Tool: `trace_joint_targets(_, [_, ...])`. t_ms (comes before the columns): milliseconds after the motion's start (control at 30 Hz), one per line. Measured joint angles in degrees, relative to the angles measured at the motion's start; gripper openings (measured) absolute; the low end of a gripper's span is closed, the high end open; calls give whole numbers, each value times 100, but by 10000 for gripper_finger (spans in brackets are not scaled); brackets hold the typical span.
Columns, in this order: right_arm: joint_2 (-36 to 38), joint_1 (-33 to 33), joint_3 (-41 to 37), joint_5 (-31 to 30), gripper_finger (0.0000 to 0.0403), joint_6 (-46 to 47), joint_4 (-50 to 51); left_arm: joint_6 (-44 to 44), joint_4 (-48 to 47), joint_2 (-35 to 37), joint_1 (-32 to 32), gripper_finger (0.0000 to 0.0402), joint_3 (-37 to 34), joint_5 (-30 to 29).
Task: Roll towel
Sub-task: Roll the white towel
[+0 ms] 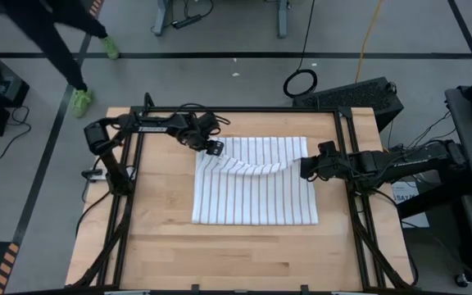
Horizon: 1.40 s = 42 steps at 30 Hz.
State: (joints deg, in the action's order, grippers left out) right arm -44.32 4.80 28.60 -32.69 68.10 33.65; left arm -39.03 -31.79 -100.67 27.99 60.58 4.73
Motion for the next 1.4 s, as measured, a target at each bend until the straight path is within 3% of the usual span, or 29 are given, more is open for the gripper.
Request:
trace_joint_targets(667, [-1, 0, 0, 300, 4, 14, 50, -203, 418, -276, -415, 198, 13, -416])
trace_joint_targets(1267, [-2, 0, 0, 271, 4, 4, 48, 63, 490, -314, -466, 70, 13, -783])
trace_joint_targets(1400, [-2, 0, 0, 271, 4, 2, 48, 253, 609, -314, -466, 16, 13, -797])
